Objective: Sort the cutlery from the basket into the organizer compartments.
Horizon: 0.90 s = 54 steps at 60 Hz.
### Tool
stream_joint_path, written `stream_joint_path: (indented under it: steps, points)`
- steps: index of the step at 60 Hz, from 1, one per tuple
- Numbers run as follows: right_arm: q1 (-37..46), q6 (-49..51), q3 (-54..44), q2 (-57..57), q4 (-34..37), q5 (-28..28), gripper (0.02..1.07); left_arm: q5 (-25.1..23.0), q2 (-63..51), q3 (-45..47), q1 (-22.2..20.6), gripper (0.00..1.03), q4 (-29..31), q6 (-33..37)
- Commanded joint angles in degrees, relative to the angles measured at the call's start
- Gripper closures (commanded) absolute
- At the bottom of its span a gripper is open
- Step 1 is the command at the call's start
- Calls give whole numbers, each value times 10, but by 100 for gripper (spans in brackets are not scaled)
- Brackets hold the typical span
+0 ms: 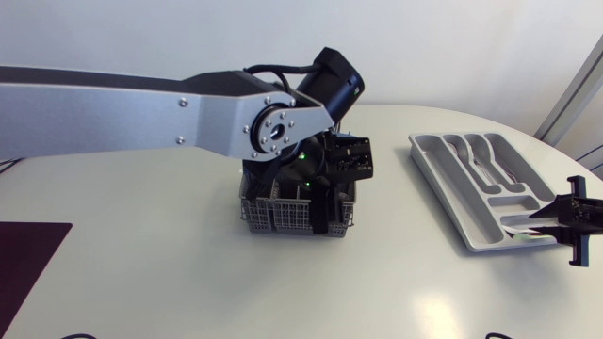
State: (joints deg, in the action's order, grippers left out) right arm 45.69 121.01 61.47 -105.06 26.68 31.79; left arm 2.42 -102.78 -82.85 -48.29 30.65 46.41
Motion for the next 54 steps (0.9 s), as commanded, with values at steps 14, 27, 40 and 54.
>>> stream_joint_path:
  steps: [14,27,40,54]
  points:
    - [-38,-109,-21,103,37,60,56,-28,24,15,33,21,32,-62]
    - [-112,-213,-55,205,103,93,56,-53,22,37,38,21,37,-108]
    - [-235,-406,-58,267,163,96,56,-69,23,58,41,21,34,-148]
    - [-377,-599,-87,327,141,96,56,-100,36,88,59,21,22,-165]
